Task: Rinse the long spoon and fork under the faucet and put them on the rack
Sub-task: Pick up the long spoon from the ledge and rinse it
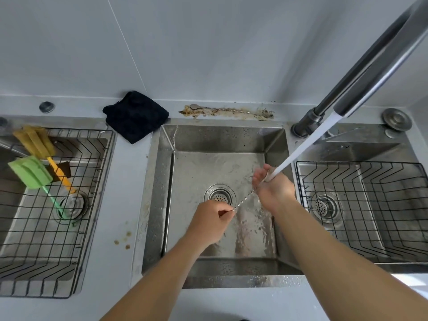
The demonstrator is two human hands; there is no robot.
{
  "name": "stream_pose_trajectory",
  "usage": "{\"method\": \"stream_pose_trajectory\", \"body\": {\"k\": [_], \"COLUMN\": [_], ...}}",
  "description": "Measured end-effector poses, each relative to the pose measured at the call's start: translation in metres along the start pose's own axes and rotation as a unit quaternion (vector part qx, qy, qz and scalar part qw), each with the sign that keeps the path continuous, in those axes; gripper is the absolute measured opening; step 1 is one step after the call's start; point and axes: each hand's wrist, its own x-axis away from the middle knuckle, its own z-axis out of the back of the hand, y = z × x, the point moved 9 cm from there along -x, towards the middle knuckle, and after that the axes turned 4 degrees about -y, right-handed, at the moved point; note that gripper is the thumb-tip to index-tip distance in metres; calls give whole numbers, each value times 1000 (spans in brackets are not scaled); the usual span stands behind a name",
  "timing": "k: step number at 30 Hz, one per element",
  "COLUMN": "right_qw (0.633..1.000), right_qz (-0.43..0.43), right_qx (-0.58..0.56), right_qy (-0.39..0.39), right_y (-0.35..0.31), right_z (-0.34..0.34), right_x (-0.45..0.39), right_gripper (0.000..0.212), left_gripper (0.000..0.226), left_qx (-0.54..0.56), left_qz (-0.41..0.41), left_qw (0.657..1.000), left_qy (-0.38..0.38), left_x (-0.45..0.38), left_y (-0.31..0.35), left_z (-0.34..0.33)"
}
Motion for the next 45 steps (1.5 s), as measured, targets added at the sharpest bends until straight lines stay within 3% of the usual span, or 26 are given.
{"method": "stream_pose_trajectory", "body": {"k": [3, 7, 10, 13, 16, 26, 31, 40, 45], "right_qw": [999, 984, 971, 977, 974, 970, 971, 967, 977], "right_qz": [-20, 32, 33, 14, 11, 14, 40, 52, 54], "right_qx": [-1, 166, 228, 208, 219, 230, 214, 237, 194], "right_qy": [-35, -58, -67, -51, -46, -82, -101, -81, -63], "right_y": [-1, -6, -5, -8, -16, -9, -9, -32, -37], "right_z": [-3, -3, 3, 12, 17, 4, -5, 4, 12], "right_x": [2, 6, 8, 9, 10, 20, 25, 28, 30], "right_gripper": [19, 12, 22, 15, 22, 9, 13, 13, 16], "left_gripper": [17, 16, 15, 15, 13, 16, 24, 15, 14], "left_qx": [-17, -22, -26, -34, -28, -22, -36, -98, -154], "left_qz": [-1, 8, 7, 1, 4, -28, -45, -47, -63], "left_qw": [1000, 1000, 1000, 999, 1000, 999, 998, 993, 983], "left_qy": [13, 13, 15, 9, 9, 20, 7, 37, 72], "left_x": [4, 6, 7, 8, 7, -2, -12, -16, -20], "left_y": [-3, -9, -9, -8, -10, 9, 17, 14, 23], "left_z": [6, 8, 8, 7, 6, 6, -2, 6, 11]}}
